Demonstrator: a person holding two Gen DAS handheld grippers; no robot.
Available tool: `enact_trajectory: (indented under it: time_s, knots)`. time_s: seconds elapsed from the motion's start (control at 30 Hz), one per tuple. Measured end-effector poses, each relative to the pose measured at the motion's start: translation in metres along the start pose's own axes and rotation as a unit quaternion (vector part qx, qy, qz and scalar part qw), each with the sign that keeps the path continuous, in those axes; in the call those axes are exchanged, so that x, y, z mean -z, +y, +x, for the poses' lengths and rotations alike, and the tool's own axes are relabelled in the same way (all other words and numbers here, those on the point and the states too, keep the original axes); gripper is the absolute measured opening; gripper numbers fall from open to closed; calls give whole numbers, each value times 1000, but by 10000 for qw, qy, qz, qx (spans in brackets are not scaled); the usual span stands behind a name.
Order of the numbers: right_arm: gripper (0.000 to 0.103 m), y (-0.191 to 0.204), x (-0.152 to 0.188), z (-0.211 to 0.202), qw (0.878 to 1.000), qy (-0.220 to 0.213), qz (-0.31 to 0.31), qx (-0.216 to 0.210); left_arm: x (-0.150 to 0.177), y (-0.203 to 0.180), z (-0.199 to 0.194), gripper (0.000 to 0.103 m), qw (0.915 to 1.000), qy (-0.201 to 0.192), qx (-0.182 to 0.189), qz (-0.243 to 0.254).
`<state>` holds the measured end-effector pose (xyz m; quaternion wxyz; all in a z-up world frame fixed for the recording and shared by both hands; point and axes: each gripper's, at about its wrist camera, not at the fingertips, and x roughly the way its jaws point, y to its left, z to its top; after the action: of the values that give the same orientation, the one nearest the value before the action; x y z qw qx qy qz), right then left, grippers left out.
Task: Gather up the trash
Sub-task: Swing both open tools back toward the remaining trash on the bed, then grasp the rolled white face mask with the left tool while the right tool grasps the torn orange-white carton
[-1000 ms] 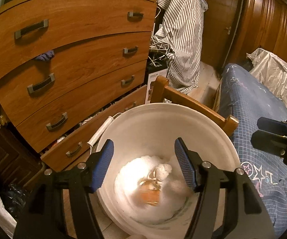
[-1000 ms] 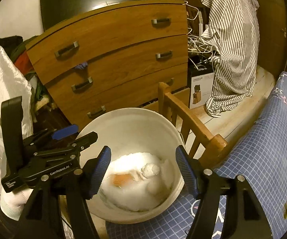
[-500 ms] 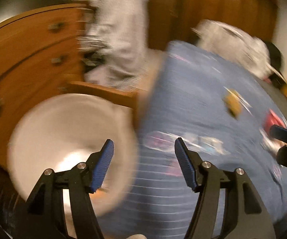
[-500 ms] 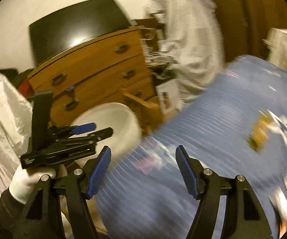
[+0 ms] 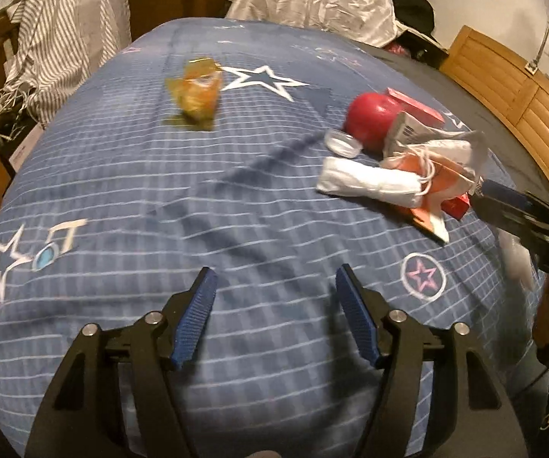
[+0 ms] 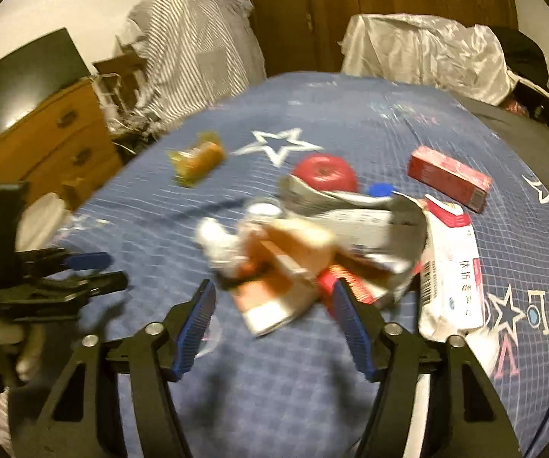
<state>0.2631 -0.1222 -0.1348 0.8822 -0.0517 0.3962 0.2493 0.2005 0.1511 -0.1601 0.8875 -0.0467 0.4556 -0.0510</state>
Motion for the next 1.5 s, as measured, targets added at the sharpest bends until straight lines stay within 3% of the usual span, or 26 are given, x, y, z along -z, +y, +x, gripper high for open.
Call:
enact_trajectory:
  time_s: [0.1, 0.17, 0.2, 0.23, 0.37, 0.53, 0.7, 0.87, 0.9, 0.97, 1.03, 1.2, 1.4, 1.5]
  knots:
    - [52, 5, -3, 24, 9998, 152, -153, -11, -3, -4, 4, 65, 10000, 33, -30, -23]
    - [41, 16, -6, 34, 9996, 179, -219, -27, -4, -1, 3, 65, 10000, 45, -62, -49]
    - [35, 22, -7, 34, 9995, 194, -202, -118, -3, 0, 2, 65, 9999, 40, -98, -64]
    - [21, 26, -5, 35, 9993, 203, -206, -223, -3, 2, 0, 66, 9999, 34, -119, -85]
    - [9, 66, 3, 30, 9956, 305, -187, -865, -3, 18, -9, 69, 9994, -15, -176, -282]
    - [9, 76, 20, 8, 9896, 278, 229, -1391, -1, 26, -14, 71, 9992, -40, -179, -365]
    - [9, 51, 41, -28, 9926, 121, 442, -1120, 7, 26, -15, 73, 9995, 6, -115, -310]
    - [10, 39, 64, -39, 9938, 311, 492, -946, 7, 18, -11, 76, 9998, 3, -22, -188]
    - [12, 38, 66, -40, 9941, 280, 533, -903, 5, 12, -10, 76, 9999, -15, 2, -108]
    - [34, 36, 68, -43, 9943, 151, 620, -849, -2, 0, -7, 76, 9999, -45, 32, 146]
    - [39, 33, 65, -42, 9931, 43, 797, -859, -16, -15, -4, 76, 9976, -139, 70, 671]
    - [43, 31, 59, -31, 9911, 30, 970, -909, -55, -38, 14, 78, 9793, 17, 745, 1883]
    - [44, 28, 54, -7, 9909, 195, 1039, -835, -82, -54, 52, 78, 9489, 307, 948, 2994]
    - [43, 26, 55, -1, 9908, 247, 1039, -831, -82, -56, 72, 78, 9411, 513, 945, 3206]
